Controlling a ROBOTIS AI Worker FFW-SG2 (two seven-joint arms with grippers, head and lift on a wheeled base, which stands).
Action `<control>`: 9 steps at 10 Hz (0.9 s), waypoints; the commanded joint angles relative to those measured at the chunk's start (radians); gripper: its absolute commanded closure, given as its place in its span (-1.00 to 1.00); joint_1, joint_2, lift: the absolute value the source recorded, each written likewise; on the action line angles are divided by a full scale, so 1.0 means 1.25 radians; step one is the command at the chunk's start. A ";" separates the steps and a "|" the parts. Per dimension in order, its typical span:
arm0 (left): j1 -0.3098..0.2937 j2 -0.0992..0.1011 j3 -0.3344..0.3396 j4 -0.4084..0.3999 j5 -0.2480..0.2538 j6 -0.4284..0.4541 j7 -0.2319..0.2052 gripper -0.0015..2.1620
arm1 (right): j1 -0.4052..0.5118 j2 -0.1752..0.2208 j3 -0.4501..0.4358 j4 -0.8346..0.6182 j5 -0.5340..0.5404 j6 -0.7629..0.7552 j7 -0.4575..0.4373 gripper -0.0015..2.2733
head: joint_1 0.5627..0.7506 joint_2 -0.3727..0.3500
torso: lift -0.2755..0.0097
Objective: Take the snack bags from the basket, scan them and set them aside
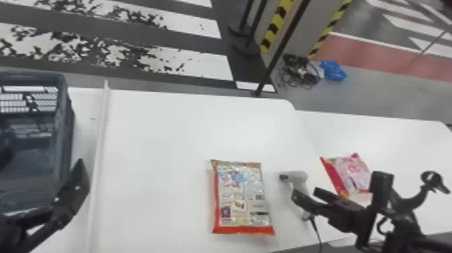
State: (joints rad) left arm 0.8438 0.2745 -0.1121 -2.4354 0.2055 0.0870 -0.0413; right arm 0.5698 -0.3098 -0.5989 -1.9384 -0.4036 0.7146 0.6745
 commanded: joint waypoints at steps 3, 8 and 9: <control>0.002 0.000 0.001 -0.003 -0.001 0.001 0.000 -0.97 | -0.094 -0.084 0.073 -0.043 0.023 0.370 0.129 -0.96 | 0.41 -0.94 | 0.41; 0.031 -0.002 -0.002 -0.007 -0.012 -0.001 0.000 -0.97 | -0.290 -0.144 0.306 0.217 0.127 0.336 0.198 -0.96 | 0.41 -0.92 | 0.41; 0.043 -0.001 -0.001 -0.015 -0.018 -0.001 0.001 -0.97 | -0.307 -0.146 0.326 0.244 0.131 0.306 0.200 -0.96 | 0.41 -0.89 | 0.41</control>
State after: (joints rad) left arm 0.8894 0.2729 -0.1143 -2.4483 0.1856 0.0855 -0.0400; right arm 0.1984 -0.4908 -0.2070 -1.6536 -0.2445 1.1173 0.9257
